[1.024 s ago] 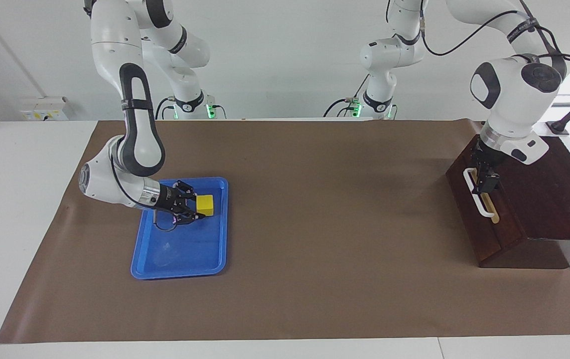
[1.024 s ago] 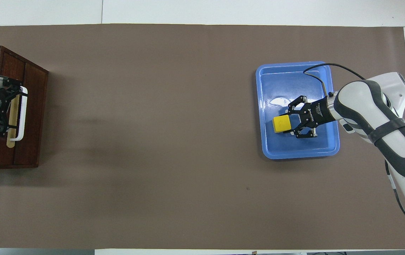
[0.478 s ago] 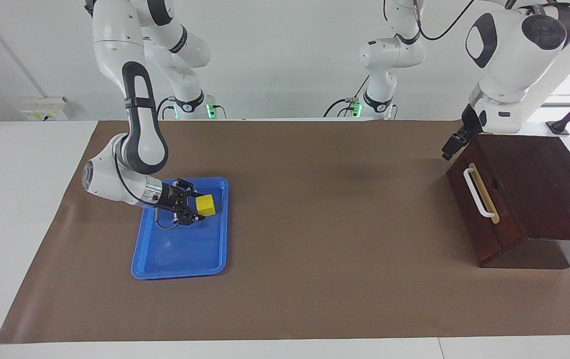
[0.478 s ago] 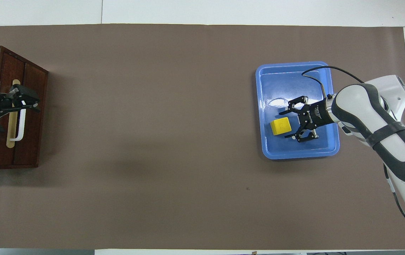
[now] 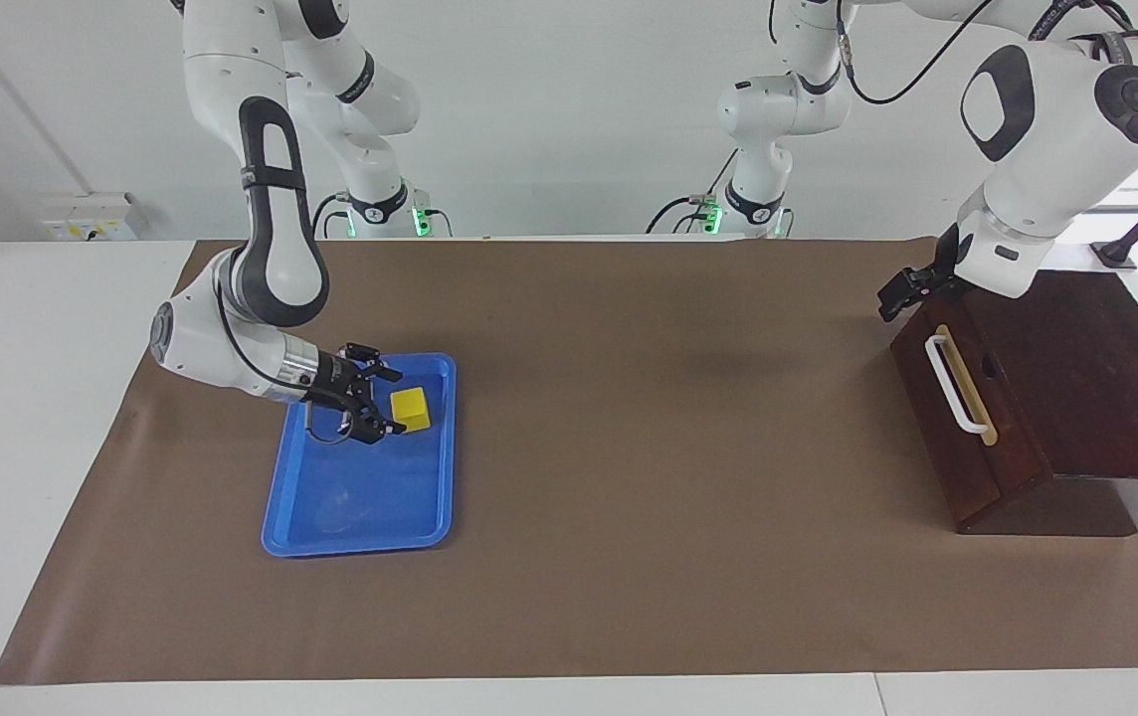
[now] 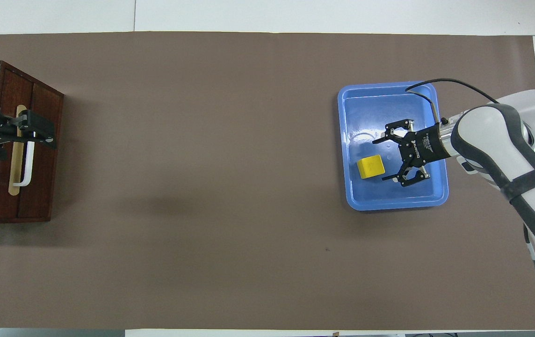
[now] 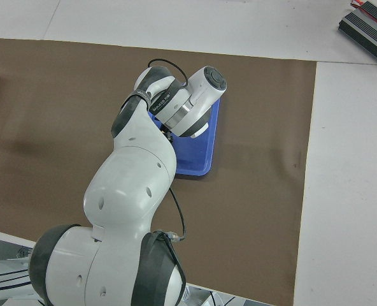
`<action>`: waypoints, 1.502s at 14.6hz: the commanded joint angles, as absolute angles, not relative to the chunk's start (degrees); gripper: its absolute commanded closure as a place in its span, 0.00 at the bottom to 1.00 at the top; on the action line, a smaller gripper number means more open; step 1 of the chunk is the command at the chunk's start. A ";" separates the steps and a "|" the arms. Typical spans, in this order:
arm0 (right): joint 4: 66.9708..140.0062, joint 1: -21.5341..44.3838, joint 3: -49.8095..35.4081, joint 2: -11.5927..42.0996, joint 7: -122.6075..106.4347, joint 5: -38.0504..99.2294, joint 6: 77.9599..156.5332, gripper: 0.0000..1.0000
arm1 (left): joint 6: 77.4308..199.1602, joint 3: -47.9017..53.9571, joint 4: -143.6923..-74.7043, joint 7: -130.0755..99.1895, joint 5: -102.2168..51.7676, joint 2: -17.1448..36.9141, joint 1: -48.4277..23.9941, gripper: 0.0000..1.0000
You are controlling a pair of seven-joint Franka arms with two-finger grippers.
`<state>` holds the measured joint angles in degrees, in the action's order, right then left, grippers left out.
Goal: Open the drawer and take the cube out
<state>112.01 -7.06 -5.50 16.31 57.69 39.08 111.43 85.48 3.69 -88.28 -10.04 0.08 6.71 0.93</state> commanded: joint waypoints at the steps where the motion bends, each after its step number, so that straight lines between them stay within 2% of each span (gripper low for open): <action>1: 112.50 -7.91 -5.62 8.81 58.27 36.65 108.29 0.00 | 84.10 2.64 -87.44 -6.59 -0.97 5.89 -0.53 0.00; 3: 109.27 -8.35 -5.62 6.07 58.01 33.33 104.08 0.00 | 85.60 2.55 -89.56 -6.42 -0.97 4.75 -1.14 0.00; 7: 95.56 -8.61 -5.80 4.84 49.36 21.39 91.43 0.00 | 85.95 2.64 -89.29 -6.33 -0.97 3.79 -1.23 0.00; 14: 95.01 -8.70 -5.63 -2.02 15.96 8.46 87.54 0.00 | 86.39 2.72 -88.95 -4.22 -0.88 3.43 -0.44 0.00; 20: 85.36 -7.91 -5.62 0.25 -8.94 -2.98 85.34 0.00 | 88.76 2.81 -88.68 -4.13 -0.88 3.25 -0.44 0.00; 22: 85.60 -7.82 -5.62 0.53 -9.41 -3.25 85.52 0.00 | 89.03 2.72 -88.51 -4.13 -0.88 3.25 -0.44 0.00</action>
<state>87.98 -7.69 -5.07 -1.60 -6.95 -1.62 86.78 88.04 3.07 -87.81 -5.16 -0.22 4.35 -0.47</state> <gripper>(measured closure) 0.000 0.000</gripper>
